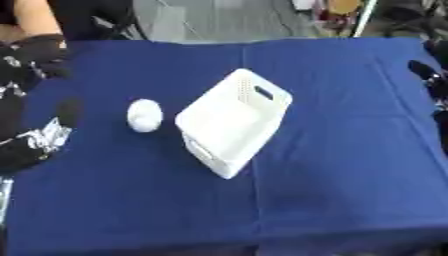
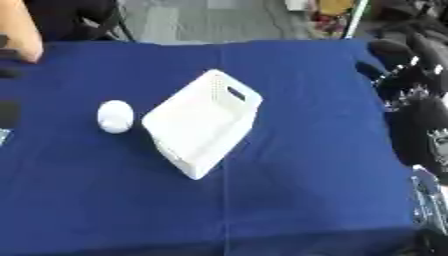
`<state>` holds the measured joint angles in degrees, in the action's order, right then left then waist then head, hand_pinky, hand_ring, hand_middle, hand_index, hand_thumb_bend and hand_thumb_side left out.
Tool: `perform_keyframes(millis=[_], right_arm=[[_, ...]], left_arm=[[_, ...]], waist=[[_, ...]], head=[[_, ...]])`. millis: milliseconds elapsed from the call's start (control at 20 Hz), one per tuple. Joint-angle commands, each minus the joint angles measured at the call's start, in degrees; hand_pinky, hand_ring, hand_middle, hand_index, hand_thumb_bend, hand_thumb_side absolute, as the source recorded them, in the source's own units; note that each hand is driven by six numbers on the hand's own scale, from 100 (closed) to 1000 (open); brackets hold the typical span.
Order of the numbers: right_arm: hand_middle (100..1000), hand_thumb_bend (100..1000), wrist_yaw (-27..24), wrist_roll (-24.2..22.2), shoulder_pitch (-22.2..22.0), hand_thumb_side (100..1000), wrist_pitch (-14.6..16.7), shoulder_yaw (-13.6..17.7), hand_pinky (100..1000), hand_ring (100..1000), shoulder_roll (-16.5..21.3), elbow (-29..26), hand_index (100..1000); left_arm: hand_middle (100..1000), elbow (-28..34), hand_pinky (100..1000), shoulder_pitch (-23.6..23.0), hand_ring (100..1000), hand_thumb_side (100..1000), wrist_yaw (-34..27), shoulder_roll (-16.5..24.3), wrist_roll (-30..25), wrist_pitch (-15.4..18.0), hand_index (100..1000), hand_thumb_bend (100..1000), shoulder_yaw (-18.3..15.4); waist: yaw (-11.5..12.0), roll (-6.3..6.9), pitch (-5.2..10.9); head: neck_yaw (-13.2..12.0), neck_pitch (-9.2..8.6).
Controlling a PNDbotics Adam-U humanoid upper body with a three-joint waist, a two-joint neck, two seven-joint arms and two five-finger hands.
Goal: Pick up objects on the table and place them in the box.
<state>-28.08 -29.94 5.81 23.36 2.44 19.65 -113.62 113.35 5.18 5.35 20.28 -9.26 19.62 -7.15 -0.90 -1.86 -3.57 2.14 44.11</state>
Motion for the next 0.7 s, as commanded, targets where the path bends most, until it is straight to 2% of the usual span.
perform_keyframes(millis=[50, 650, 700], right_arm=[[885, 178, -0.2, -0.2, 0.3, 585, 0.1, 0.4, 940, 991, 0.8, -1.0, 1000], [885, 180, -0.2, -0.3, 0.2, 585, 0.1, 0.4, 941, 991, 0.8, -1.0, 1000], [886, 181, -0.1, -0.3, 0.2, 585, 0.0, 0.5, 941, 992, 0.8, -1.0, 1000]], left_arm=[[862, 1.2, 715, 0.4, 802, 447, 0.2, 0.4, 0.0, 0.1, 865, 473, -0.5], [859, 1.2, 722, 0.5, 801, 462, 0.8, 0.6, -0.1, 0.3, 866, 466, -0.6], [860, 1.2, 731, 0.6, 806, 426, 1.5, 1.2, -0.2, 0.6, 869, 498, -0.8]], waist=[[0.1, 0.05, 0.59], [0.2, 0.05, 0.57], [0.2, 0.06, 0.58]], head=[[0.8, 0.01], [0.9, 0.01], [0.9, 0.01]])
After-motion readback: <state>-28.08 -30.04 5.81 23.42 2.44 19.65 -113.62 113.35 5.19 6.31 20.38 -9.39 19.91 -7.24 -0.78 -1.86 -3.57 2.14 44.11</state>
